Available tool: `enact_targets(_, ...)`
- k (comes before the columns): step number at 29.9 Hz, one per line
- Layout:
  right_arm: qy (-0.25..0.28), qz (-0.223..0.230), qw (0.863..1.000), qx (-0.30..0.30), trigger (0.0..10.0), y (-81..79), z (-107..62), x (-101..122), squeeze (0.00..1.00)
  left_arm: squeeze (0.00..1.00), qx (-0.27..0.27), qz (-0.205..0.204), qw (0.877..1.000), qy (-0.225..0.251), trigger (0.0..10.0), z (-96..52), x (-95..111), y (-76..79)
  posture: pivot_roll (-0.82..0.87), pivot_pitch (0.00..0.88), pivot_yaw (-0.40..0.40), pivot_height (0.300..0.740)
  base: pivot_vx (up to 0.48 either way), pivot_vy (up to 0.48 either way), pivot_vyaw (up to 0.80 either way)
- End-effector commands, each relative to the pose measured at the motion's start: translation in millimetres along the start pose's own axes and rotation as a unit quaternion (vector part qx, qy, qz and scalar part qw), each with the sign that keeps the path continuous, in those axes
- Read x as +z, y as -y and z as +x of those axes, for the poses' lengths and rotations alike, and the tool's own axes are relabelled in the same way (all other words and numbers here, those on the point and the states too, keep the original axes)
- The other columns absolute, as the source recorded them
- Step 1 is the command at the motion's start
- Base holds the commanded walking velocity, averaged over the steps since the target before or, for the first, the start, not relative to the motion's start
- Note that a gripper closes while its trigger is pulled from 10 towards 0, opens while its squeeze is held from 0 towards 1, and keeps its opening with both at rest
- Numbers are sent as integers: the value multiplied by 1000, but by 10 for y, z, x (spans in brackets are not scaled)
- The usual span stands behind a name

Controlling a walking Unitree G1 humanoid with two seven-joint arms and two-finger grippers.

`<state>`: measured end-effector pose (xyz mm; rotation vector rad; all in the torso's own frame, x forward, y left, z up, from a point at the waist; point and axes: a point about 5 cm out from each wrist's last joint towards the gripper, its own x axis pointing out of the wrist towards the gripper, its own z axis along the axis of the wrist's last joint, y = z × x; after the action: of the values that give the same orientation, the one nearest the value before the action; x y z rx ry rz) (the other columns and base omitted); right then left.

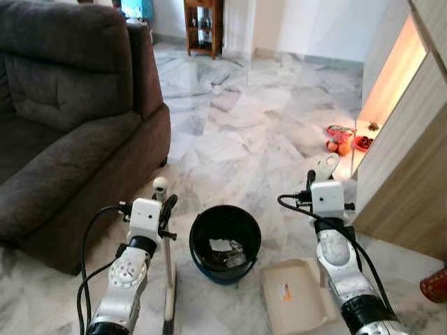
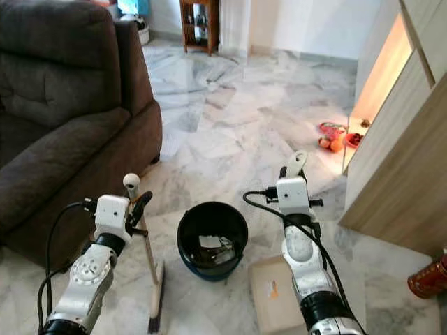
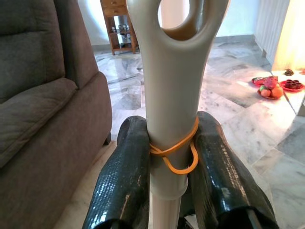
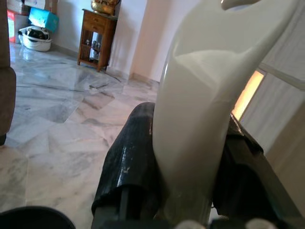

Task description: Sweep floor

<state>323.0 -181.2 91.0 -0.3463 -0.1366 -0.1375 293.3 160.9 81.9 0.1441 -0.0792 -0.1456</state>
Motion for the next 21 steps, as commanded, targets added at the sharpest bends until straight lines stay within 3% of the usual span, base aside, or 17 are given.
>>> enact_targets(1,19,3,1000,-1,10000,7,54,79,0,0,0,6,1000,20,10000,40,100,-19,108,0,20,740,-277,0,0)
enact_targets(21,5,21,1000,2,10000,-19,29,26,0,0,-2,6,1000,21,10000,39,98,-2,110,0,19,740,-280,0,0)
